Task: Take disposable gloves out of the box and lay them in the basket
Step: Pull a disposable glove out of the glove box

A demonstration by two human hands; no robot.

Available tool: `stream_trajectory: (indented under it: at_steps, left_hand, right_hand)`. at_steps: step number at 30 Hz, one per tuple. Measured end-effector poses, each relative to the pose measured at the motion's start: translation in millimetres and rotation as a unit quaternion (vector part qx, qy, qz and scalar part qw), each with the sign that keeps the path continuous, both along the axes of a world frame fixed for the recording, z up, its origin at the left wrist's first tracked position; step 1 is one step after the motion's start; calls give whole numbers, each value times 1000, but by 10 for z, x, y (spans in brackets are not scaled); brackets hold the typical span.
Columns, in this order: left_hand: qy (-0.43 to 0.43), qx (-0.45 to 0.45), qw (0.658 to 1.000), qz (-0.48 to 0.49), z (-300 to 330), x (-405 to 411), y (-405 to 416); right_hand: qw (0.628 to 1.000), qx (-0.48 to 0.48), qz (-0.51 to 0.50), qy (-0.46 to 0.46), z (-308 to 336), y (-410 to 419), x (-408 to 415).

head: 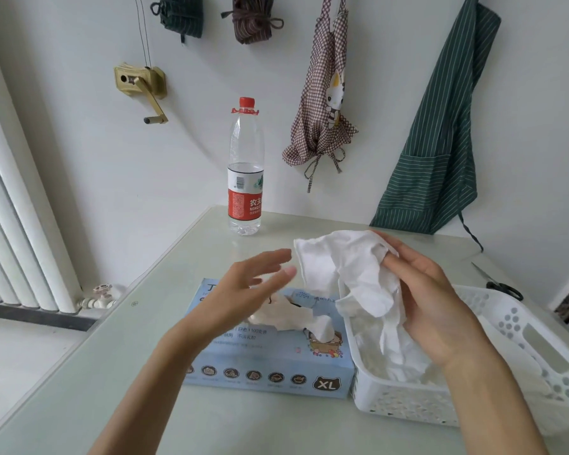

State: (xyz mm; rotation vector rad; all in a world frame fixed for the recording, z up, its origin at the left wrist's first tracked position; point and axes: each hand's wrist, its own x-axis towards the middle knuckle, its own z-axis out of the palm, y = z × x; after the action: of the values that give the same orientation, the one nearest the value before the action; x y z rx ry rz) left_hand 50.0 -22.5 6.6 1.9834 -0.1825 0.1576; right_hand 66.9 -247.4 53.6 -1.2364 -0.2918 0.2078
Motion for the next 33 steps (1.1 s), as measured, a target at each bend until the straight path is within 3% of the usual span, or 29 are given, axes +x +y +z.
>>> stream_trajectory:
  at_steps: [2,7,10,12,14,16,18,20,21,23,27,33]
  left_hand:
    - [49,-95,993,-57,108,-62,-76]
    - [68,-146,984,-71,196,-156,-79]
    - [55,-184,980,-50,196,-158,22]
    - [4,-144,990,6,211,-142,47]
    - [-71,-80,993,59,250,-151,26]
    - [-139,-20,987,76,285,-170,-37]
    - [-180,11,980,89,335,-230,-139]
    - [-199,26,976,84,372,-282,-205]
    - [-207,39,974,79,386,-293,-207]
    - [-206,57,974,69,384,-276,-155]
    - [-94,63,994,5,250,-164,-81]
    - [-42,-28,983,-179,325,72,-442]
  right_hand:
    - [998,26,46,26,13,42,-15]
    - [996,43,72,33,-59,89,-4]
    - [998,-66,9,3,-180,28,84]
    - [985,-160,-51,-32,-211,-5,116]
    - [960,-230,-109,-114,-163,-36,81]
    - [934,-278,-51,-219,-70,-9,-24]
    - [879,-375,-3,-295,-37,129,-150]
    - [811,-434,-73,-385,-108,273,-181]
    - [812,-417,-110,-393,-126,319,-181]
    - [877,-330,-125,-326,-121,319,-147]
    - [964,-196,-73,-162,-24,162,-104]
    - [998,-37,13,-49,101,-130,-70]
